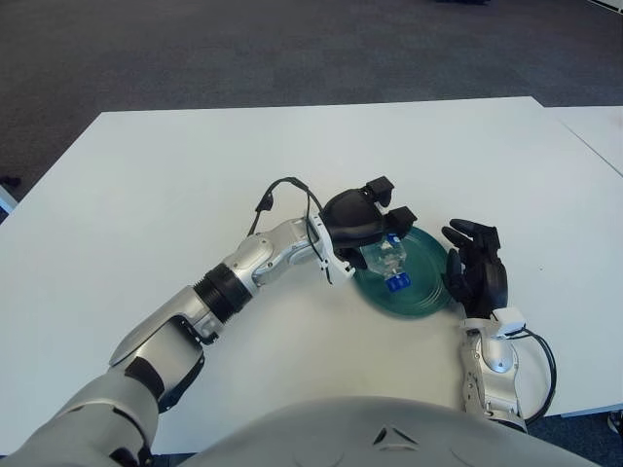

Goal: Put the bottle into the plate.

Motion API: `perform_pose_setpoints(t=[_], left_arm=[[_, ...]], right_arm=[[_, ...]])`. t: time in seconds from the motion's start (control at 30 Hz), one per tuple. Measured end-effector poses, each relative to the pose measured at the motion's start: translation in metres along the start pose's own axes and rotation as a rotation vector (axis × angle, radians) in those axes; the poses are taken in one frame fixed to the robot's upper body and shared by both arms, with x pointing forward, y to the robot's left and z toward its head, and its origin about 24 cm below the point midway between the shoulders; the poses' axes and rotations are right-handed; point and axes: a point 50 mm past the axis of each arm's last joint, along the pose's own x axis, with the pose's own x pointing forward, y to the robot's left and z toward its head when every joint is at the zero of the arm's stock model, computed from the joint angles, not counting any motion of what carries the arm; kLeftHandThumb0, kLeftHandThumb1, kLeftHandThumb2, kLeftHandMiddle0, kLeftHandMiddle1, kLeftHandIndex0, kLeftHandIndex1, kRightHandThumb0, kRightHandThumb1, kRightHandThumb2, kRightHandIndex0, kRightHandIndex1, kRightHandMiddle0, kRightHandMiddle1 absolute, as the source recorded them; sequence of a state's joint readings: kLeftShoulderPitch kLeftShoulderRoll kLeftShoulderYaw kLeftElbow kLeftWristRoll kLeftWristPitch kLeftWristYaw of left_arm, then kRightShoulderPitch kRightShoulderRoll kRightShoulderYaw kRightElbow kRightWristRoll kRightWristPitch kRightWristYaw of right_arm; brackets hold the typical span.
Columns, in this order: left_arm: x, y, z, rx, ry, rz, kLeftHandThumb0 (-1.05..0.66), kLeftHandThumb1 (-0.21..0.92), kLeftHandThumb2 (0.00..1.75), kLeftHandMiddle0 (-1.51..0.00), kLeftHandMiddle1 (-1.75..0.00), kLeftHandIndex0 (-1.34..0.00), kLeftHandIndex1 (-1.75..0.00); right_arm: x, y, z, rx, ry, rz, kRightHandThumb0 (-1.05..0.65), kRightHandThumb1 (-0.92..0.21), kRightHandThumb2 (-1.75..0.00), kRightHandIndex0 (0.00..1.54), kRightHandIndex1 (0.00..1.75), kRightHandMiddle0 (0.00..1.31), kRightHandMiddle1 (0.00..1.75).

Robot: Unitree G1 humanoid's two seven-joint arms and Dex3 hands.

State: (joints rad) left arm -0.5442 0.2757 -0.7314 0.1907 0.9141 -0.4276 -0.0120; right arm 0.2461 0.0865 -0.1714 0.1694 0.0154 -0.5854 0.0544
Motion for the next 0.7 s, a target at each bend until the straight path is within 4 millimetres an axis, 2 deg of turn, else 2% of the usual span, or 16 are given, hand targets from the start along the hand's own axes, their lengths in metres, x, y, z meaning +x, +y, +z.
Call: perform_pose_setpoints(t=[0.1,0.27,0.7], left_arm=[[0.003,-0.002,0.003,-0.012,-0.008,-0.001,-0.46,0.34,1.28,-1.07,-1.75,-0.59,-1.75],[0.008,-0.006,0.007,-0.031,-0.018,-0.005,-0.46,0.34,1.28,-1.06,-1.75,-0.59,-1.75],[0.015,-0.014,0.011,-0.067,-0.021,-0.04,-0.47,0.33,1.29,-1.02,-1.75,-0.6,-1.75]], right_arm=[[0.0,0.001,0.0,0.001,0.0,0.01,-0.74,-0.92,-0.58,0.15,0.41,0.02,1.52],[0.0,0.001,0.0,0.001,0.0,0.02,-0.75,-0.92,-0.59,0.2,0.37,0.01,1.48],[0.0,-0.002,0.0,0.007,0.0,-0.011,-0.75,-0.91,-0.56,0.08,0.98,0.15,1.54]])
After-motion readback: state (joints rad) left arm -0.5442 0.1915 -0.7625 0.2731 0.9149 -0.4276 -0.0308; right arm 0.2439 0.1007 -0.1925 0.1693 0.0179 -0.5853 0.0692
